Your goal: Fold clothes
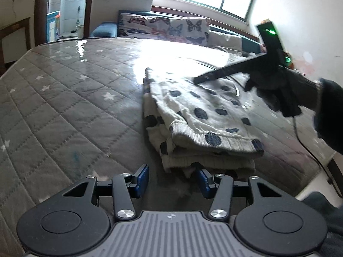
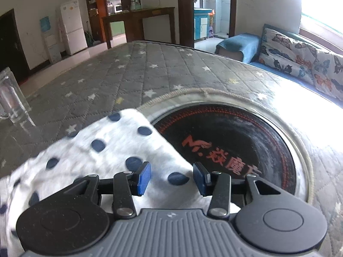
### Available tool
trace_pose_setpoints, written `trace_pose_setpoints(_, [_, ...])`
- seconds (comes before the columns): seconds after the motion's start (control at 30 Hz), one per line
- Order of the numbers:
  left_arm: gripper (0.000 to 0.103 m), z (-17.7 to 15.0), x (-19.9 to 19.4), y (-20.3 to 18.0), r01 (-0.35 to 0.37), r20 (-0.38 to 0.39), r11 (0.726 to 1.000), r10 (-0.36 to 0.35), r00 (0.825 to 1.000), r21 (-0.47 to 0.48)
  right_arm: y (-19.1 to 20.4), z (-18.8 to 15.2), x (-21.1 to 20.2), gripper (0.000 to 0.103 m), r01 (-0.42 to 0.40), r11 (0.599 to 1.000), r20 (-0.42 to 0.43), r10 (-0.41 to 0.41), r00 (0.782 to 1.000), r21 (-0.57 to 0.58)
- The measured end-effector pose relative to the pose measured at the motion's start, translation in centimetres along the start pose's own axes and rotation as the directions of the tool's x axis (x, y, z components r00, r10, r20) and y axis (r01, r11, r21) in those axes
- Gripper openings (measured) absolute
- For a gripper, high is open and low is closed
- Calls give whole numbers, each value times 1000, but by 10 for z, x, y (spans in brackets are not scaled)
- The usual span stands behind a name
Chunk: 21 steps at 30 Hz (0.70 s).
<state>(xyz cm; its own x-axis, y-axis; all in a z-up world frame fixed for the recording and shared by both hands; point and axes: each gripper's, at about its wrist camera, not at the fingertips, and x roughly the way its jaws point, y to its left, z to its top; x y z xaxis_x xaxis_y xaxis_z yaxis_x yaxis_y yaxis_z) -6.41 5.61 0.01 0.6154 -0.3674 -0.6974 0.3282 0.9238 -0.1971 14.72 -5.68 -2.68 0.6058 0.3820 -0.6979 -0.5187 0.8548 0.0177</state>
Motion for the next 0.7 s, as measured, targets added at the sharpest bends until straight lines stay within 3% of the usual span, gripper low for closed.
trace_pose_setpoints(0.4, [49, 56, 47, 35, -73, 30, 996, 74, 997, -53, -19, -23, -20, 45, 144, 989, -32, -143, 989, 25])
trace_pose_setpoints(0.7, [49, 90, 80, 52, -102, 49, 993, 105, 993, -61, -14, -41, -35, 45, 185, 983, -32, -185, 982, -2])
